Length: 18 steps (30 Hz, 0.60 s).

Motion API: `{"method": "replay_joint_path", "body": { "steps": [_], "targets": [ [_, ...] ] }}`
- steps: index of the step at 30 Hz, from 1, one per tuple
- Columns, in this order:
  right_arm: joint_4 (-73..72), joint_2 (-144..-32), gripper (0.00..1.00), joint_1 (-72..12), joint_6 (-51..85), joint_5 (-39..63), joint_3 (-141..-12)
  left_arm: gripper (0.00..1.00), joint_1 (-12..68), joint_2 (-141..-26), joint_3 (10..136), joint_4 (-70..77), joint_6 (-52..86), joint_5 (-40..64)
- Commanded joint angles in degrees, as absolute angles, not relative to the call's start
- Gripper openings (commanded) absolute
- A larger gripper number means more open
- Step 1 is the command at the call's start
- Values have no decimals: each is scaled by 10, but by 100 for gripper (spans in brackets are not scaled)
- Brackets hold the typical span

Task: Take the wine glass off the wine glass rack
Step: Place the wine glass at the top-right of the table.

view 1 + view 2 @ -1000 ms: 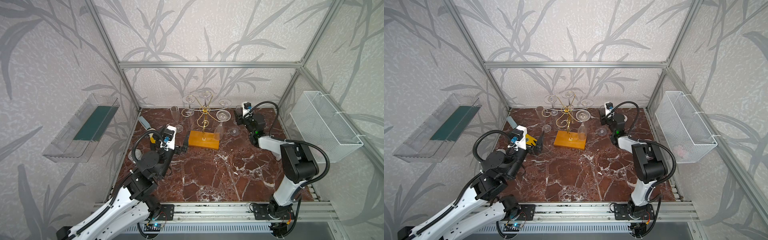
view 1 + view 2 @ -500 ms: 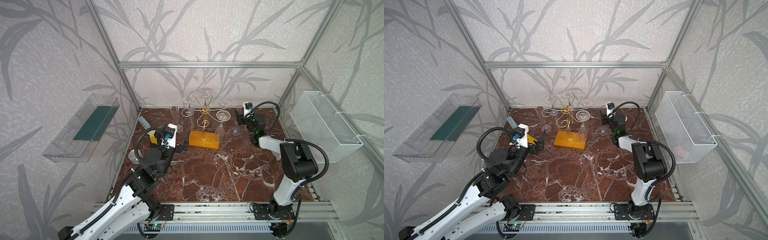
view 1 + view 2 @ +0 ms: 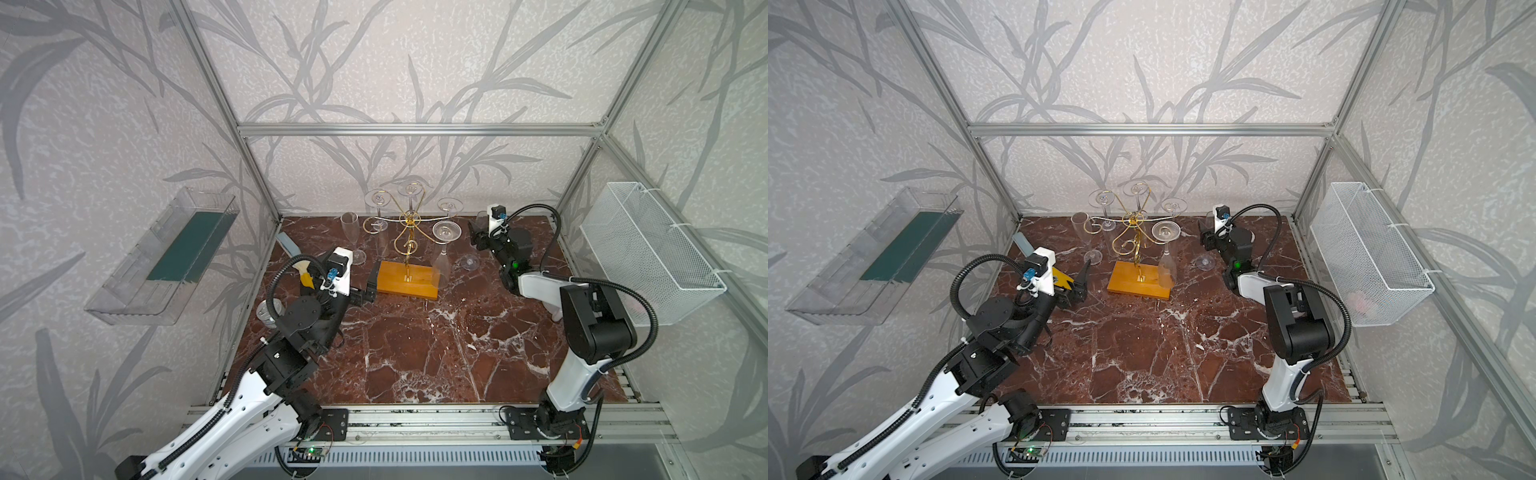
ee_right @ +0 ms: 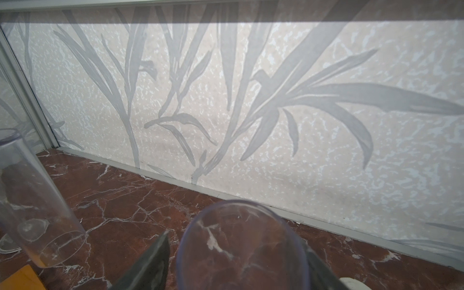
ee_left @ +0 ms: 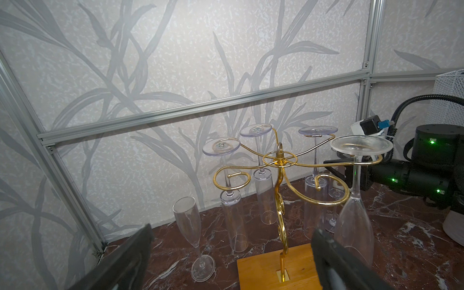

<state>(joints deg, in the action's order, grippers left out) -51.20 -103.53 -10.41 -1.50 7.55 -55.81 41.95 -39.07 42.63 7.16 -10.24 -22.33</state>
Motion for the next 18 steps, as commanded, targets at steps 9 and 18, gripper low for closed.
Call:
{"method": "replay_joint_path", "body": {
  "steps": [9, 18],
  "targets": [
    [-516, -959, 90, -98, -24, 68, -534, 99, 382, -408, 472, 30, -83, -181],
    [-413, -821, 93, -98, -21, 55, -521, 99, 310, -460, 587, -48, -7, -143]
  ]
}}
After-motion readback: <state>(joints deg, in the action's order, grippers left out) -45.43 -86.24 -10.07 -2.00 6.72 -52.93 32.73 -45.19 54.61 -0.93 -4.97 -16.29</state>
